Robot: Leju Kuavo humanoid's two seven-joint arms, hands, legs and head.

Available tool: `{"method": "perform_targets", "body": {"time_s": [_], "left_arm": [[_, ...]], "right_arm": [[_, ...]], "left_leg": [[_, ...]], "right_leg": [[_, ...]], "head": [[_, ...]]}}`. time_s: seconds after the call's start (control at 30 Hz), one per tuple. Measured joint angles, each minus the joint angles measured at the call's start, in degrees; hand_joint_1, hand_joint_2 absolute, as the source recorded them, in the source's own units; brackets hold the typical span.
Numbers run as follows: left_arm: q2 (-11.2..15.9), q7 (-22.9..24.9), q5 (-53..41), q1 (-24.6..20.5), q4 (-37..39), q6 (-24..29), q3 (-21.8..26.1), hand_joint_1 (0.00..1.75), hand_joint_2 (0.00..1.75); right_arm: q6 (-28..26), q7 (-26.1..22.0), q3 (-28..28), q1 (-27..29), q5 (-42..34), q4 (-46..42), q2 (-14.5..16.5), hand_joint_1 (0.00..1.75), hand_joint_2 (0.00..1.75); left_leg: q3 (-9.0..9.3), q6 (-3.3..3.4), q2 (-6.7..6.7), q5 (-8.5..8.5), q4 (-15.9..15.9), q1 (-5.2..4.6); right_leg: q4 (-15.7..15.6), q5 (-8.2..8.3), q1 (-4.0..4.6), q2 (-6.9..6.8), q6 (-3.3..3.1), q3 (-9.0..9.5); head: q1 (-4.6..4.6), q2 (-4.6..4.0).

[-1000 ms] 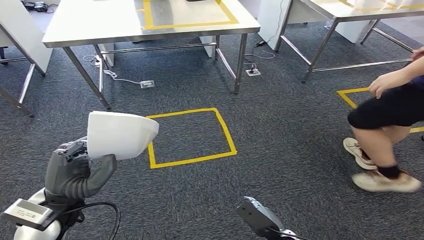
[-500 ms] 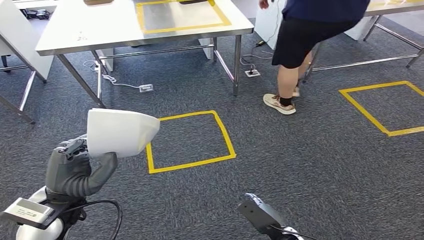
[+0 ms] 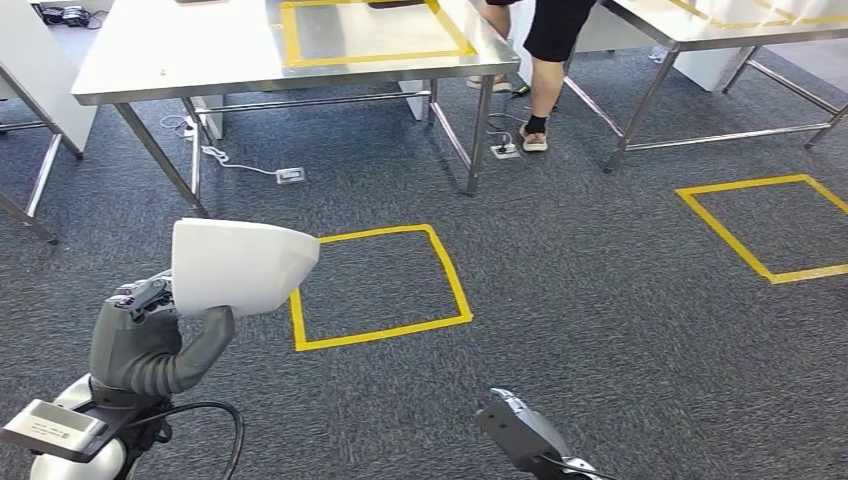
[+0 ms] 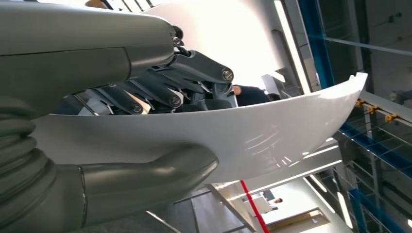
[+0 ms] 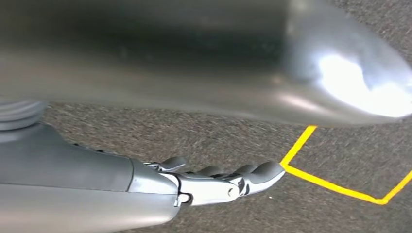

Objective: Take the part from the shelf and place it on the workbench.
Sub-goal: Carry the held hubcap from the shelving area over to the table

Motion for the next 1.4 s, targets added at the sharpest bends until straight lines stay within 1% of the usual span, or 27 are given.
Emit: {"method": "perform_targets", "body": {"time_s": [0.03,0.07,0.13,0.17,0.27,0.33,0.37,0.43,0.47,0.5,0.53,0.6,0.67,0.77,0.83,0.87,0.93,0.97,1.0,1.03,1.07,1.1,1.17,1.2,1.3,1.33,1.4], "left_arm": [[0.0,0.0,0.0,0.0,0.0,0.0,0.0,1.75,1.75],[0.0,0.0,0.0,0.1,0.0,0.0,0.0,1.75,1.75],[0.0,0.0,0.0,0.1,-0.1,0.0,0.1,1.75,1.75],[0.1,0.0,-0.1,0.1,-0.2,0.0,0.1,1.75,1.75],[0.2,0.0,-0.1,0.2,-0.6,0.2,0.3,1.75,1.75],[0.3,0.0,-0.1,0.4,-1.0,0.3,0.4,1.75,1.75],[0.4,0.0,-0.1,0.6,-1.2,0.3,0.4,1.75,1.75],[0.5,0.0,-0.1,1.0,-1.3,0.4,0.6,1.75,1.75],[0.6,0.0,-0.1,1.2,-1.3,0.4,0.6,1.75,1.75],[0.6,0.0,-0.1,1.4,-1.3,0.5,0.7,1.75,1.75],[0.7,0.0,-0.1,1.5,-1.4,0.5,0.7,1.75,1.75],[0.7,0.0,-0.2,1.6,-1.6,0.5,0.8,1.75,1.75],[0.7,0.0,-0.3,1.7,-1.8,0.6,0.8,1.75,1.75],[0.8,0.0,-0.4,1.8,-2.2,0.6,0.8,1.75,1.75],[0.7,0.0,-0.6,1.8,-2.4,0.6,0.8,1.75,1.75],[0.7,0.1,-0.6,1.8,-2.5,0.6,0.9,1.75,1.75],[0.7,0.3,-0.8,1.9,-2.6,0.7,0.9,1.75,1.75],[0.7,0.5,-0.9,2.0,-2.6,0.7,0.9,1.75,1.75],[0.7,0.6,-1.0,2.1,-2.6,0.7,0.9,1.75,1.75],[0.6,0.7,-1.1,2.2,-2.6,0.8,0.9,1.75,1.75],[0.6,0.8,-1.1,2.3,-2.7,0.8,1.0,1.75,1.75],[0.6,0.8,-1.2,2.3,-2.7,0.8,1.0,1.75,1.75],[0.5,0.8,-1.3,2.4,-2.8,0.9,1.1,1.75,1.75],[0.4,0.9,-1.3,2.4,-2.8,1.0,1.1,1.75,1.75],[0.4,0.9,-1.3,2.7,-3.0,1.1,1.2,1.75,1.75],[0.4,0.9,-1.3,2.8,-3.1,1.1,1.3,1.75,1.75],[0.4,0.9,-1.3,2.9,-3.3,1.2,1.3,1.75,1.75]], "right_arm": [[0.1,0.1,0.0,0.0,0.0,-0.1,0.0,0.0,0.0],[0.2,0.2,0.0,-0.1,0.0,-0.1,0.0,0.0,0.0],[0.5,0.3,0.0,-0.3,0.1,-0.1,0.0,0.0,0.0],[0.7,0.3,0.0,-0.4,0.2,-0.1,0.0,0.0,0.0],[1.2,0.2,0.1,-0.6,0.4,-0.1,0.0,0.0,0.0],[1.4,0.1,0.1,-1.0,0.7,-0.2,0.1,0.0,0.0],[1.6,0.1,0.1,-1.2,0.8,-0.2,0.1,0.0,0.0],[1.9,0.1,0.1,-1.4,1.0,-0.2,0.1,0.0,0.0],[2.1,0.1,0.1,-1.5,1.1,-0.2,0.1,0.0,0.0],[2.3,0.1,0.1,-1.5,1.2,-0.2,0.1,0.0,0.0],[2.4,0.1,0.2,-1.5,1.3,-0.2,0.1,0.0,0.0],[2.5,0.2,0.2,-1.6,1.4,-0.2,0.2,0.0,0.0],[2.5,0.2,0.2,-1.9,1.6,-0.2,0.2,0.0,0.0],[2.5,0.2,0.2,-2.2,2.1,-0.2,0.2,0.0,0.0],[2.5,0.1,0.2,-2.3,2.5,-0.2,0.2,0.0,0.0],[2.4,0.0,0.3,-2.4,2.7,-0.2,0.3,0.0,0.0],[2.4,-0.1,0.3,-2.3,2.9,-0.2,0.3,0.0,0.0],[2.4,-0.1,0.3,-2.1,2.9,-0.2,0.3,0.0,0.0],[2.4,-0.1,0.3,-1.9,3.0,-0.2,0.3,0.0,0.0],[2.3,-0.2,0.3,-1.8,3.0,-0.2,0.3,0.0,0.0],[2.3,-0.2,0.3,-1.7,3.0,-0.2,0.3,0.0,0.0],[2.3,-0.3,0.3,-1.7,3.0,-0.2,0.3,0.0,0.0],[2.2,-0.4,0.3,-1.6,2.9,-0.1,0.3,0.0,0.0],[2.2,-0.5,0.3,-1.5,2.9,-0.1,0.3,0.0,0.0],[2.1,-0.5,0.4,-1.5,2.9,-0.1,0.2,0.0,0.0],[2.1,-0.5,0.4,-1.5,3.0,-0.1,0.2,0.0,0.0],[2.0,-0.5,0.4,-1.5,3.1,-0.1,0.2,0.0,0.0]], "left_leg": [[0.38,-0.14,-0.04,-0.27,0.0,0.03],[0.79,-0.35,-0.08,-0.61,0.0,0.05],[1.29,-0.95,-0.13,-1.25,0.2,-0.11],[1.34,-1.27,-0.16,-1.46,0.2,-0.2],[1.52,-2.31,-0.15,-1.84,0.1,-0.12],[0.61,-2.97,-0.1,-3.31,2.6,0.03],[-0.84,-3.21,-0.08,-4.8,5.7,0.09],[-5.24,-3.5,-0.06,-7.96,13.7,0.1],[-7.03,-3.54,-0.06,-8.42,16.5,0.11],[-7.9,-3.5,-0.06,-7.67,17.2,0.1],[-7.57,-3.38,-0.06,-5.74,15.5,0.09],[-4.5,-2.96,-0.05,-0.83,7.7,0.04],[-2.04,-2.4,-0.07,1.34,1.9,-0.14],[-1.6,-1.34,-0.16,1.15,0.7,-0.33],[-1.08,-0.59,-0.14,1.14,0.2,-0.14],[-0.79,-0.29,-0.1,1.08,0.0,-0.01],[-0.58,0.05,-0.07,0.78,0.0,-0.03],[-0.5,0.13,-0.15,0.63,0.0,-0.05],[-0.36,0.12,-0.28,0.47,0.0,-0.06],[-0.13,0.05,-0.46,0.27,0.0,-0.06],[0.21,-0.06,-0.67,0.04,0.0,-0.06],[0.57,-0.24,-0.86,-0.23,0.0,-0.06],[1.01,-0.79,-1.24,-0.77,0.1,-0.23],[1.08,-1.11,-1.37,-0.96,0.1,-0.28],[1.21,-2.15,-1.4,-1.39,0.1,-0.2],[0.84,-2.49,-1.17,-2.03,1.2,-0.18],[-1.9,-3.04,-0.61,-4.83,6.9,-0.1]], "right_leg": [[-2.5,2.21,-0.1,-0.02,0.01,0.75],[-6.6,4.91,-0.19,-0.06,-0.02,2.39],[-13.5,7.85,-0.1,-0.11,-0.47,5.41],[-15.2,8.11,-0.01,-0.11,-0.85,6.09],[-15.7,7.6,0.16,-0.07,-2.22,6.35],[-16.0,7.45,0.03,-0.09,-3.05,6.88],[-16.1,7.31,-0.02,-0.12,-3.35,7.16],[-16.1,6.89,0.04,-0.16,-3.7,7.63],[-16.1,6.66,0.08,-0.16,-3.75,7.89],[-16.1,6.41,0.1,-0.13,-3.73,8.21],[-16.1,6.14,0.12,-0.09,-3.66,8.62],[-16.0,5.49,0.17,-0.03,-3.34,9.53],[-16.0,4.9,0.34,0.04,-2.77,9.98],[-16.2,4.59,0.38,0.03,-1.74,10.14],[-14.7,3.59,0.33,-0.04,-1.04,9.63],[-12.1,2.31,0.29,-0.05,-0.74,8.38],[-4.3,-0.78,0.21,-0.08,-0.32,3.92],[-1.0,-1.58,0.17,-0.08,-0.2,1.74],[0.4,-1.2,0.15,-0.08,-0.17,0.45],[-0.5,0.33,0.14,-0.07,-0.2,0.31],[-3.6,2.76,0.12,-0.04,-0.31,1.37],[-7.9,5.3,0.11,0.08,-0.49,3.08],[-14.6,7.94,0.27,0.4,-1.09,5.97],[-15.9,8.03,0.37,0.51,-1.44,6.55],[-16.3,7.68,0.4,0.35,-2.55,6.98],[-16.5,7.65,0.31,0.21,-2.93,7.3],[-16.9,7.42,0.18,-0.2,-3.56,7.97]], "head": [[0.01,0.0],[0.0,0.0],[-0.01,-0.01],[-0.02,-0.01],[-0.05,-0.01],[-0.12,-0.01],[-0.15,-0.01],[-0.19,-0.01],[-0.18,-0.02],[-0.19,-0.02],[-0.19,-0.02],[-0.19,-0.01],[-0.17,0.0],[-0.12,-0.01],[-0.09,-0.01],[-0.07,-0.01],[-0.03,-0.02],[-0.03,-0.02],[-0.02,-0.02],[-0.02,-0.02],[-0.02,-0.02],[-0.02,-0.02],[-0.04,-0.02],[-0.05,-0.02],[-0.06,-0.02],[-0.12,-0.02],[-0.25,-0.02]]}}
